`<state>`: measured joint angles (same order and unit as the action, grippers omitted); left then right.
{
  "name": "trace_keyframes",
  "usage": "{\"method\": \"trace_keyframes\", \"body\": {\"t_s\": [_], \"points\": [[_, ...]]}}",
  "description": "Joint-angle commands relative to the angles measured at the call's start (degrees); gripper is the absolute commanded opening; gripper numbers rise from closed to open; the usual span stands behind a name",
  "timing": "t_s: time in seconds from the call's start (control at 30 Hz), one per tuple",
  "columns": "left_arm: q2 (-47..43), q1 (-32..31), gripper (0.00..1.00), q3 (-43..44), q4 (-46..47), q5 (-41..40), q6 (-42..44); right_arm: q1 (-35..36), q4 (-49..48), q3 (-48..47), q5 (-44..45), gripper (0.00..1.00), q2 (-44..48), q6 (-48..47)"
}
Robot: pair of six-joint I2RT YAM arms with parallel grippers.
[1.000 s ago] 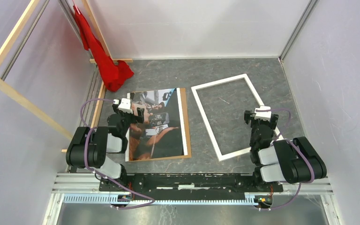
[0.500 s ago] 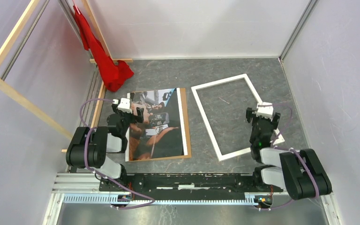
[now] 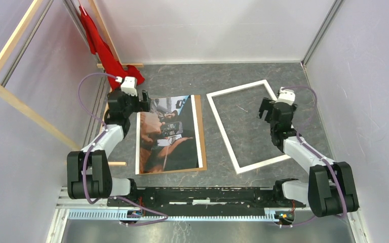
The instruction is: Put the photo into the frame
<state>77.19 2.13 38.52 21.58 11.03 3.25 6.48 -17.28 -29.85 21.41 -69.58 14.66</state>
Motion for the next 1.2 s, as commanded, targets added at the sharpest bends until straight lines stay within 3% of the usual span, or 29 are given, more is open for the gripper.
{"method": "trace_keyframes", "body": {"t_s": [0.0,0.23,0.4,0.63,0.87,1.17], "points": [[-0.1,0.1,1.00,7.1,-19.9,6.6,2.9,7.6,4.0,-5.4,-7.7,0.98,0.1,-2.8],[2.3,-0.1,1.00,15.7,-37.3,8.0,6.2,21.7,12.6,-15.2,-10.8,0.98,-7.9,-4.3],[0.2,-0.1,1.00,16.2,-40.3,9.4,7.3,28.2,22.7,-22.9,-7.9,0.98,-16.4,-3.8],[2.6,-1.4,1.00,21.7,-44.1,12.1,5.0,30.6,27.2,-20.1,-5.8,0.92,-17.1,-1.0],[3.8,-4.2,1.00,24.2,-50.1,8.9,7.7,32.7,28.4,-18.5,-9.7,0.85,-17.6,1.4],[-6.9,-5.0,1.00,19.0,-54.6,8.1,8.7,34.2,30.0,-16.4,-9.8,0.70,-20.0,0.0]]}}
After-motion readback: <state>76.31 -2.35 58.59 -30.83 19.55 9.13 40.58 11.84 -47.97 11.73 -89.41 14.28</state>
